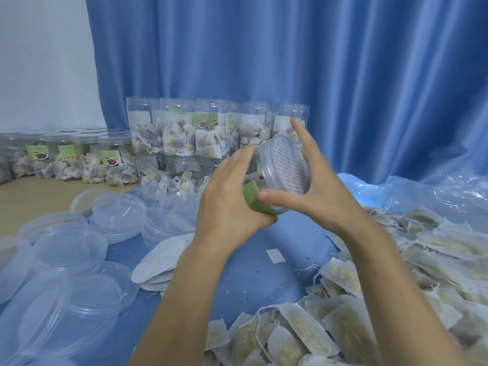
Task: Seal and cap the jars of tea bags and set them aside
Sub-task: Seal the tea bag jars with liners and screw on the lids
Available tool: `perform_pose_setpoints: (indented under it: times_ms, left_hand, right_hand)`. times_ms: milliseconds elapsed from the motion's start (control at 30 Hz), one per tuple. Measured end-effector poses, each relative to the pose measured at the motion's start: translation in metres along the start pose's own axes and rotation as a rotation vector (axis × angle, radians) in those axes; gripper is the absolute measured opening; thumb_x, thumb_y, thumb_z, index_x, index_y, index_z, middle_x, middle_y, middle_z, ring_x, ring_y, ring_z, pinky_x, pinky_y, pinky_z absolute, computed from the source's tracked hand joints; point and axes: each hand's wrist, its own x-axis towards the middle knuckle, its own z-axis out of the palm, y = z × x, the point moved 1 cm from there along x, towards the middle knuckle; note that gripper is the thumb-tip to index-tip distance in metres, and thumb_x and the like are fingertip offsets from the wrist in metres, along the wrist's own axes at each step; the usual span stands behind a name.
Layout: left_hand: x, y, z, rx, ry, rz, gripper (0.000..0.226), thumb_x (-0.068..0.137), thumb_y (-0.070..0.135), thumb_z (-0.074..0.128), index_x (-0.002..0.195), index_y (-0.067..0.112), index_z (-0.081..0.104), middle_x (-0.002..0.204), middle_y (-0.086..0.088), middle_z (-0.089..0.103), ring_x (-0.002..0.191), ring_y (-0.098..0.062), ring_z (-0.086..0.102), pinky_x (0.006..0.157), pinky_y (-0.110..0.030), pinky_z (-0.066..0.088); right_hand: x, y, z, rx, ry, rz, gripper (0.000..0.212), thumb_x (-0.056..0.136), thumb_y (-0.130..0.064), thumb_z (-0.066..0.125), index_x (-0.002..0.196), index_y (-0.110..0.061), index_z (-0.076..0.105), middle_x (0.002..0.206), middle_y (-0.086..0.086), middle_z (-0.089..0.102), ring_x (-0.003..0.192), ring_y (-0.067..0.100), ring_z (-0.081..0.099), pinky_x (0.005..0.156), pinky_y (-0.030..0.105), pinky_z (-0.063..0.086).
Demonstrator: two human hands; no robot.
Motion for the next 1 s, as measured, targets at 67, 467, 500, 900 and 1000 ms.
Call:
perform_pose_setpoints:
  times_ms: [67,467,500,900,1000]
  left_hand:
    - [0.0,-0.001,0.002,-0.017,0.011,-0.045,0.102,0.045,0.023,0.087,0.134,0.039,0.041,0.115,0.022,0.056,0.097,0.004,0.048,0.079,-0.003,0.037]
    - [0.0,0.001,0.012,-0.373,0.149,-0.326,0.094,0.034,0.036,0.085,0.117,0.057,0.045,0.097,0.043,0.059,0.087,0.025,0.053,0.069,0.004,0.04]
    - [0.003,-0.003,0.011,-0.482,0.139,-0.371,0.094,0.032,0.034,0.085,0.118,0.048,0.051,0.1,0.035,0.063,0.09,0.019,0.058,0.073,-0.002,0.046]
    - [0.033,-0.009,-0.105,-0.104,-0.245,-0.363,0.104,0.028,0.043,0.084,0.125,0.029,0.052,0.116,0.007,0.065,0.108,-0.015,0.062,0.094,-0.034,0.05]
    - [0.026,-0.02,-0.152,-0.044,-0.268,-0.37,0.093,0.039,0.029,0.093,0.121,0.041,0.051,0.101,0.022,0.067,0.101,-0.003,0.061,0.081,-0.017,0.05]
  right_hand:
    - [0.001,0.0,0.004,-0.063,0.099,-0.034,0.092,0.051,-0.077,0.064,0.131,-0.07,0.018,0.137,-0.017,0.036,0.107,-0.034,0.024,0.084,-0.006,0.026]
    - [0.002,-0.005,0.007,0.257,0.211,0.073,0.133,0.038,-0.057,0.086,0.149,-0.036,0.014,0.135,-0.014,0.037,0.12,-0.003,0.044,0.097,0.018,0.042]
    - [0.002,-0.005,0.007,0.295,0.213,0.104,0.128,0.038,-0.057,0.083,0.147,-0.031,0.021,0.13,-0.014,0.044,0.115,-0.001,0.051,0.095,0.023,0.047]
    - [0.016,-0.041,0.059,0.341,0.128,0.074,0.079,0.045,-0.067,0.074,0.11,-0.027,0.055,0.087,-0.024,0.058,0.086,0.0,0.062,0.081,0.037,0.056]
    - [0.026,-0.072,0.078,0.294,-0.009,-0.029,0.065,0.051,-0.054,0.084,0.107,-0.037,0.055,0.087,-0.029,0.063,0.082,-0.01,0.06,0.073,0.02,0.052]
